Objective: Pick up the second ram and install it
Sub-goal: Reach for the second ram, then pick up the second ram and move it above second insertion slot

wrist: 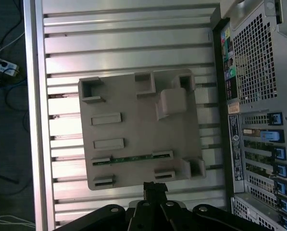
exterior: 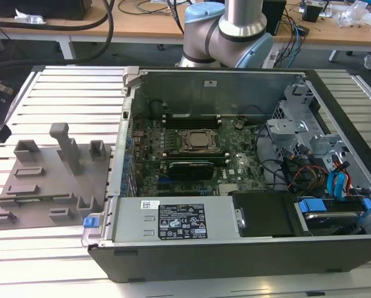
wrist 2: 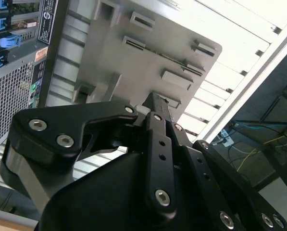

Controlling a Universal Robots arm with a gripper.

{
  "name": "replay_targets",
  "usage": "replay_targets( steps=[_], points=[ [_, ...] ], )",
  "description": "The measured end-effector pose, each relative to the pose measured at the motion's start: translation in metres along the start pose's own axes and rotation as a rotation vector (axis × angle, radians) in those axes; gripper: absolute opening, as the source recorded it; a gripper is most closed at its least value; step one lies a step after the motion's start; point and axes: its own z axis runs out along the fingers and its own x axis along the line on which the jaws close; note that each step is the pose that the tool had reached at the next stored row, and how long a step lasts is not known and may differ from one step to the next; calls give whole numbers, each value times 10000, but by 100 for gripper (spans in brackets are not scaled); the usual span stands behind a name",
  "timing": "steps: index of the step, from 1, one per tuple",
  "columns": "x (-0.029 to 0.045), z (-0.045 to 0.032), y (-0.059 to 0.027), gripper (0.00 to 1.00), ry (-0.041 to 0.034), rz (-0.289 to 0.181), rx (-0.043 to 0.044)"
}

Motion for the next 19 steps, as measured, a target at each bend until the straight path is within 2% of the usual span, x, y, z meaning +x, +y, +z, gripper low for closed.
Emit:
replay_targets(
  steps=[4, 6, 10, 14, 19],
  points=[
    [0, 0, 0, 10, 6, -115, -6],
    [0, 0, 0, 10, 52, -1135, -29],
    [0, 0, 0, 10, 128, -2783, -68],
    [0, 0, 0, 10, 155, -3378, -82],
    [0, 0, 0, 10, 207, -4509, -108]
  ],
)
